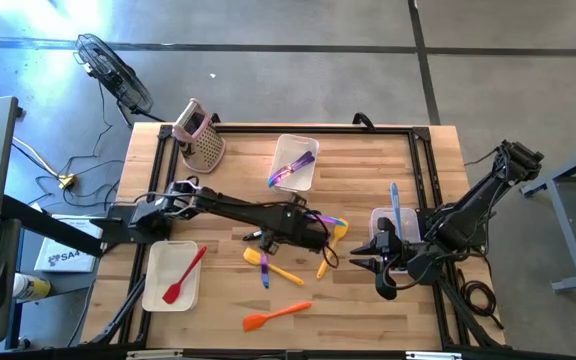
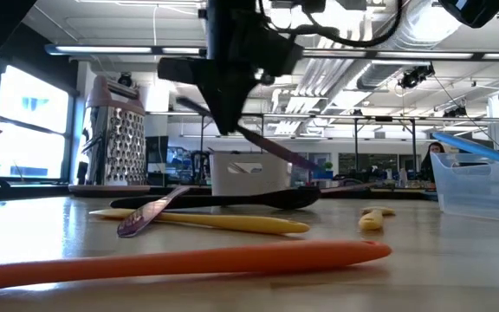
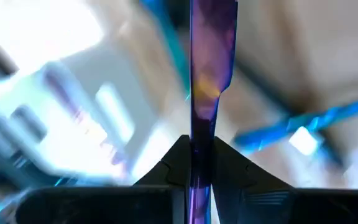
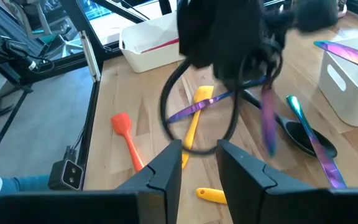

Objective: Pick & Place Kitchen Items
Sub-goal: Put the blue table knife into the top white bin

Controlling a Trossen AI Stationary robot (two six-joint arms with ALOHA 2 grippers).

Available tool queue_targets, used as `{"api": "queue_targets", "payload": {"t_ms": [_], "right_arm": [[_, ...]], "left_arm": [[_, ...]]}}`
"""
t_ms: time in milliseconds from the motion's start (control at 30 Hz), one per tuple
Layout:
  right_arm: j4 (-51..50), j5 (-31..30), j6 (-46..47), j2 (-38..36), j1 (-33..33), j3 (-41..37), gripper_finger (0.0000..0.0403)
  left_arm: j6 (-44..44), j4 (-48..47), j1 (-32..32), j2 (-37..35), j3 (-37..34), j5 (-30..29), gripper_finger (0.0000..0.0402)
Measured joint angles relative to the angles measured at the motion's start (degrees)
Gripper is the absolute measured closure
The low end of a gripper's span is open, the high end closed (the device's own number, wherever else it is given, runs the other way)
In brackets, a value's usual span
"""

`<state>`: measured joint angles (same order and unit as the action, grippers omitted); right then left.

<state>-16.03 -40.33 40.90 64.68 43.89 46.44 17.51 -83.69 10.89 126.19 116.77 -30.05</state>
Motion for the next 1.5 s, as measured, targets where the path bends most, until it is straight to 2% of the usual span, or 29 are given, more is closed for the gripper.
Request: {"api": "queue_targets", "payload": {"t_ms": [100, 167, 367, 500, 600, 733, 867, 933, 1033, 1133, 1233, 1500], "right_arm": [[0.02, -0.23, 1.31, 0.42, -0.01, 0.0, 0.0308], [0.09, -0.25, 2.17, 1.11, 0.01, 0.0, 0.0308], [0.5, -0.1, 6.17, 4.34, 0.01, 0.0, 0.0308], [1.67, 0.07, 7.99, 6.57, 0.0, 0.0, 0.0308], [3.57, -0.01, 8.03, 7.42, 0.24, 0.0, 0.0308], [6.33, -1.54, 6.14, 7.79, 2.04, -0.02, 0.0308], [7.8, -3.86, 5.45, 7.79, 4.41, -0.02, 0.0308], [8.12, -4.92, 5.47, 7.79, 5.68, -0.02, 0.0308], [8.1, -5.9, 5.88, 7.79, 7.27, -0.01, 0.0308], [8.13, -8.46, 5.95, 7.79, 8.55, -0.02, 0.0311], [8.09, -10.55, 5.84, 7.79, 9.23, -0.02, 0.0313], [8.02, -10.72, 6.46, 7.79, 9.36, -0.02, 0.0314]], "left_arm": [[-0.02, -7.01, -0.19, -0.01, 3.18, -6.8, 0.0372], [1.87, -5.93, -0.42, -0.36, 4.76, -10.55, 0.0372], [5.8, -6.28, -3.69, -2.16, 11.65, -14.85, 0.0372], [7.56, -6.35, -8.07, -2.59, 15.5, -15.09, 0.0372], [6.08, -6.18, -12.35, -3.47, 17.63, -10.03, 0.0372], [-2.37, -5.26, -19.44, -3.34, 18.06, -0.21, 0.0372], [-7.39, -1.73, -25.75, -3.32, 18.05, 13.15, 0.0372], [-10.64, -0.4, -27.8, -3.31, 18.05, 16.61, 0.0372], [-20.93, 0.54, -30.17, -3.22, 18.05, 20.35, 0.0372], [-27.07, -0.02, -32.0, -3.02, 18.05, 27.02, 0.0372], [-28.68, 0.08, -32.35, -2.5, 17.84, 30.17, 0.0372], [-29.82, -1.08, -32.63, 1.67, 15.47, 31.39, 0.0372]]}}
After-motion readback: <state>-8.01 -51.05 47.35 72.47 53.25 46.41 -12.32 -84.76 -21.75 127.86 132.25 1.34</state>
